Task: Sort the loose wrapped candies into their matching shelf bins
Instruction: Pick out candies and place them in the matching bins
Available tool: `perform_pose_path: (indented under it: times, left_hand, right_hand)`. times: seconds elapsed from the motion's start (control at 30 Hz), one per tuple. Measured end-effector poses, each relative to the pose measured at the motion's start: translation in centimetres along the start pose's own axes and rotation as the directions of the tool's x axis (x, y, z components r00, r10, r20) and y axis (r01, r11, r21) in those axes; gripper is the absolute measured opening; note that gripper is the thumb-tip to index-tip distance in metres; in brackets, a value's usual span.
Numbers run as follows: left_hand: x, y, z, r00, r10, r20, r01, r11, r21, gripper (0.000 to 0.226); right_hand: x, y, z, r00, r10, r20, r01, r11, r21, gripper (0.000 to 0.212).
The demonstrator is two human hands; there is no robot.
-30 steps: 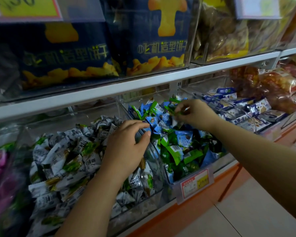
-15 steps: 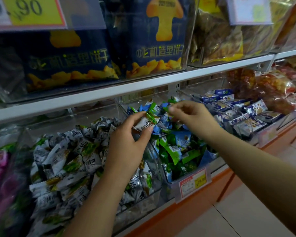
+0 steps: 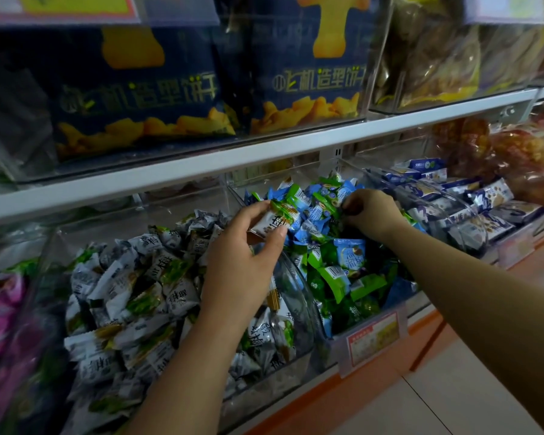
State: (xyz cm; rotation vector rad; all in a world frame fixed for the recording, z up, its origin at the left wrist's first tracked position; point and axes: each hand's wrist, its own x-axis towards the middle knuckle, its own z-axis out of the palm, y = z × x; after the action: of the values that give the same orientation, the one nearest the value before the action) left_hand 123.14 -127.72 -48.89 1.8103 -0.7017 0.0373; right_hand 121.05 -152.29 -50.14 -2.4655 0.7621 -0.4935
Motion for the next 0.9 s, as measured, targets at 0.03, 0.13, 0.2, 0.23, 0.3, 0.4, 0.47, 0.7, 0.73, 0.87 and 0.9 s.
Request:
perform_pose_path:
  times: [0.03,0.13,0.2,0.23,0.3,0.4,0.47,0.7,0.73,0.87,0.9]
  left_hand:
    - [0.0,0.0,0.0,1.000,0.002,0.001,-0.002,1.000,-0.001,0.038]
    - [0.1,0.0,-0.1,1.000,0.001,0.008,-0.001,1.000,-0.006,0.039]
    - [0.1,0.2,-0.2,1.000,-0.001,0.013,0.001,1.000,-0.007,0.041]
    - [0.1,0.3,-0.2,1.000,-0.004,0.020,0.004,1.000,-0.006,0.042]
    - [0.0,0.6,-0.3,0.999,-0.008,0.044,0.008,1.000,-0.001,0.045]
    - [-0.3,1.2,-0.2,0.996,-0.003,0.089,0.001,1.000,0.018,0.044]
    - [-0.6,1.9,-0.3,0.991,0.023,0.134,-0.026,0.999,0.020,0.035]
    - [-1.2,3.1,-1.3,0.941,0.068,0.331,-0.058,0.997,-0.042,0.032]
    - [-1.4,3.2,-1.3,0.938,0.072,0.338,-0.051,0.996,-0.069,0.032]
    - [-1.7,3.1,-1.7,0.947,0.101,0.304,-0.053,0.985,-0.162,0.031]
    - [-1.7,3.0,-1.8,0.953,0.108,0.282,-0.064,0.985,-0.161,0.031]
  right_hand:
    - [0.0,-0.1,0.0,1.000,0.008,-0.007,-0.008,1.000,0.025,0.017]
    - [-0.9,-0.5,-0.7,0.998,0.015,-0.054,-0.006,0.986,0.169,0.010]
    - [-2.2,-0.7,-1.7,0.994,0.003,-0.109,0.024,0.968,0.248,0.011]
    - [-3.1,-0.9,-2.2,0.990,-0.001,-0.138,0.041,0.957,0.287,0.011]
    - [-5.0,-1.4,-3.1,0.985,0.000,-0.173,0.071,0.914,0.400,0.010]
    - [-7.4,-2.7,-4.0,0.984,-0.054,-0.172,0.137,0.842,0.522,0.014]
    - [-8.4,-3.7,-4.1,0.984,-0.107,-0.141,0.168,0.819,0.548,0.018]
    - [-10.2,-5.4,-3.8,0.969,-0.242,-0.043,0.198,0.662,0.723,0.018]
    - [-10.3,-5.6,-3.8,0.965,-0.261,-0.034,0.199,0.639,0.743,0.018]
    - [-10.0,-5.9,-3.7,0.944,-0.328,0.037,0.154,0.536,0.830,0.013]
    - [-9.6,-5.8,-3.7,0.945,-0.322,0.055,0.116,0.488,0.865,0.015]
